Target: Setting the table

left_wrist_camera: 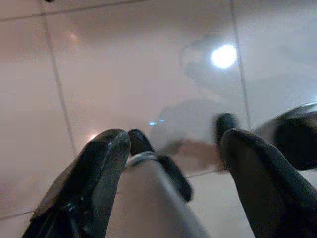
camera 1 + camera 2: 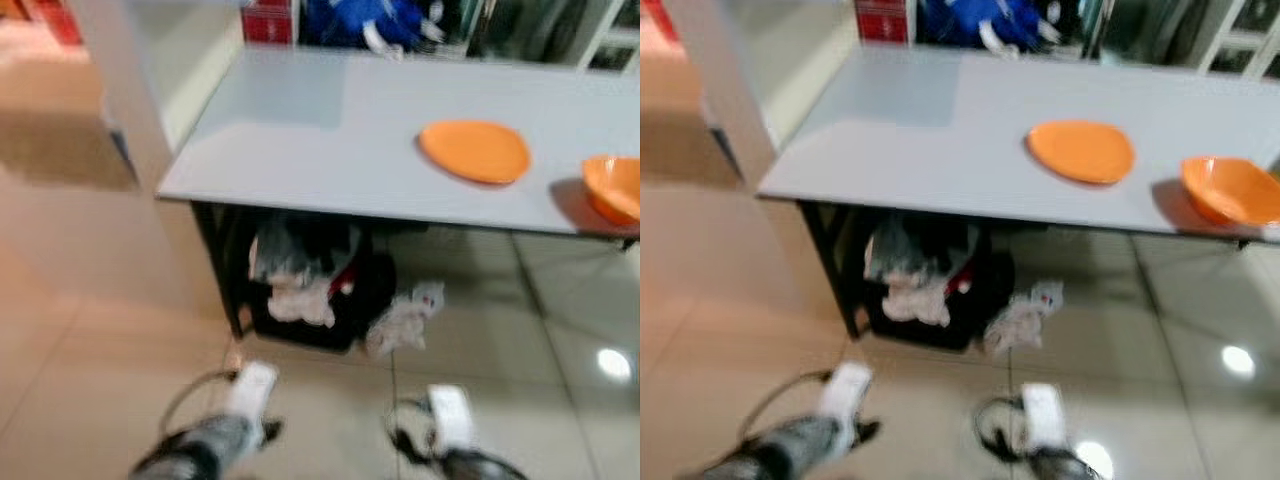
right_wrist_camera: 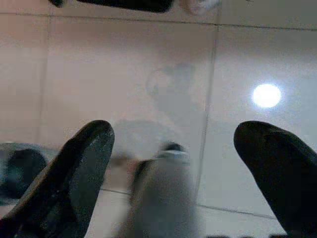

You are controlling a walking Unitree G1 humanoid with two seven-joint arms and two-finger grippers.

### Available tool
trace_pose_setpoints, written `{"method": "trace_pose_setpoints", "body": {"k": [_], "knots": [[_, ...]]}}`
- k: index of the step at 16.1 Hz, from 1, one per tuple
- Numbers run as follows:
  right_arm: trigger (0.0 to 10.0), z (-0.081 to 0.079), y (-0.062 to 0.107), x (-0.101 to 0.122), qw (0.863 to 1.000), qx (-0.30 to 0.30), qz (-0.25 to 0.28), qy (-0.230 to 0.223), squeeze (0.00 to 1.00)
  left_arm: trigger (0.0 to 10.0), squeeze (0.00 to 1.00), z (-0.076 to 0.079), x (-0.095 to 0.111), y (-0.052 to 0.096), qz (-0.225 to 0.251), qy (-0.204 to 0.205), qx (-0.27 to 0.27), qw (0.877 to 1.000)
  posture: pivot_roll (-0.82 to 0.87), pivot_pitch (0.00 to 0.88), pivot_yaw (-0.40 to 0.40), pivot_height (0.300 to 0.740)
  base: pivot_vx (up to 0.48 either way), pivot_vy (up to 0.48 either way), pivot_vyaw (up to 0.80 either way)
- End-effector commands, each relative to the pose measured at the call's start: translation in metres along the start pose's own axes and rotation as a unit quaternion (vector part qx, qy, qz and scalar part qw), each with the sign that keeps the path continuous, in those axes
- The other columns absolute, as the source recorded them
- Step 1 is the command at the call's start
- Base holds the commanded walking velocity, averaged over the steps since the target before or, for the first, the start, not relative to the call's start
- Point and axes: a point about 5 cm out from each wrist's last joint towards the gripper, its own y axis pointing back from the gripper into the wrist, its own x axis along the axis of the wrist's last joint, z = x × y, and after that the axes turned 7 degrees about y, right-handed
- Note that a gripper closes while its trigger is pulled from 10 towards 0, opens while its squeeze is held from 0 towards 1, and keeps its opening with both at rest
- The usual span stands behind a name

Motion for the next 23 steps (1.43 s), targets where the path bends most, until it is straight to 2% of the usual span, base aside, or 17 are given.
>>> {"method": "trace_pose_setpoints", "body": {"k": [1,6,11,23], "knots": [[10.0,0.0113,0.0026,-0.0017,1.000,-0.014,-0.001,0.005,0.00,10.0,0.00,0.0115,0.0054,-0.0022,0.008,-0.011,-0.012,1.000,-0.11,0.000,0.006,0.740,0.000,-0.454,0.00],[10.0,0.0118,0.0026,-0.0007,1.000,-0.016,0.000,0.021,0.00,10.0,0.00,0.0158,0.0091,-0.0029,0.010,-0.022,-0.016,1.000,-0.11,0.000,0.006,0.740,0.150,-0.421,0.00],[10.0,0.0128,0.0027,-0.0002,0.999,-0.024,0.002,0.025,0.00,10.0,0.00,0.0164,0.0107,-0.0029,0.012,-0.026,-0.015,0.999,-0.11,0.000,0.009,0.736,0.269,-0.394,-0.54],[10.0,0.0116,0.0029,-0.0020,0.999,-0.020,0.002,0.035,0.00,10.0,0.00,0.0173,0.0130,-0.0029,0.015,-0.034,-0.016,0.999,-0.12,0.000,0.010,0.727,0.266,-0.396,0.00]]}}
